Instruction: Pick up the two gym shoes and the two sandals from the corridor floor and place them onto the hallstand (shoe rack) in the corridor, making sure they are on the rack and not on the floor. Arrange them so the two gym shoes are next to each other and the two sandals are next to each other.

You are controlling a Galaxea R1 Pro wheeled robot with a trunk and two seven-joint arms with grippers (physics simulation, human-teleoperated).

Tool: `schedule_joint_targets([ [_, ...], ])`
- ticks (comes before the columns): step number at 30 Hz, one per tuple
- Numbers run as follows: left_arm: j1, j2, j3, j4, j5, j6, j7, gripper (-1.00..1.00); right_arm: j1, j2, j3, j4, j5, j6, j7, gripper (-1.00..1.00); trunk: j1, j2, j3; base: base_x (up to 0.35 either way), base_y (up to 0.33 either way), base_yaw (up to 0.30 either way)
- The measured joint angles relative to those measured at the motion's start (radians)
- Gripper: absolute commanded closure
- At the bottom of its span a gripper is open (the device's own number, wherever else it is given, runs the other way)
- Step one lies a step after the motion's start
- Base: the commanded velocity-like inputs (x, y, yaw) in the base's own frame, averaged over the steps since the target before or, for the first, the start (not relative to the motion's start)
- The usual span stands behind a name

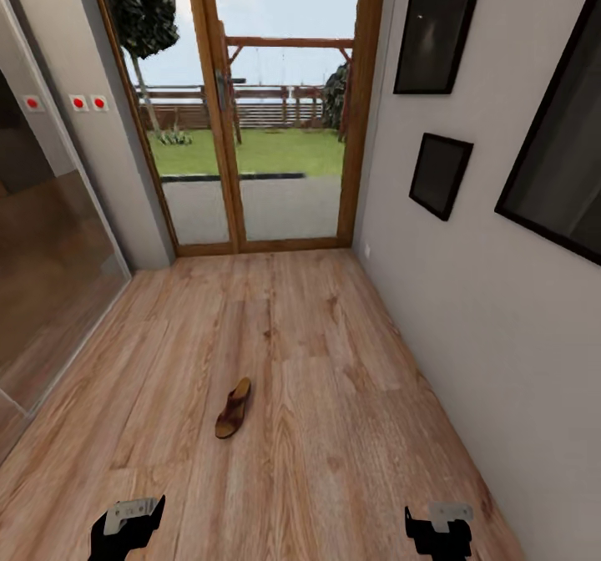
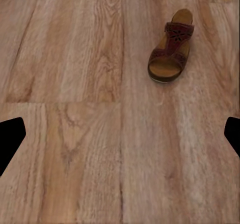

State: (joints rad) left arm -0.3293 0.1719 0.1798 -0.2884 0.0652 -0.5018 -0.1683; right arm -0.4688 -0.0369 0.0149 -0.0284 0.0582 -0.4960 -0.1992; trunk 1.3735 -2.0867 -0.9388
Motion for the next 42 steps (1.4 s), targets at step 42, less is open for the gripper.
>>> schedule_joint_targets([
  [42,-0.001,0.000,-0.001,-0.001,0.000,0.000,0.000,-1.00,0.000,0.003,0.000,-0.001,0.000,0.000,0.003,-1.00,0.000,0.000,0.000,0.162,-0.085,0.000],
])
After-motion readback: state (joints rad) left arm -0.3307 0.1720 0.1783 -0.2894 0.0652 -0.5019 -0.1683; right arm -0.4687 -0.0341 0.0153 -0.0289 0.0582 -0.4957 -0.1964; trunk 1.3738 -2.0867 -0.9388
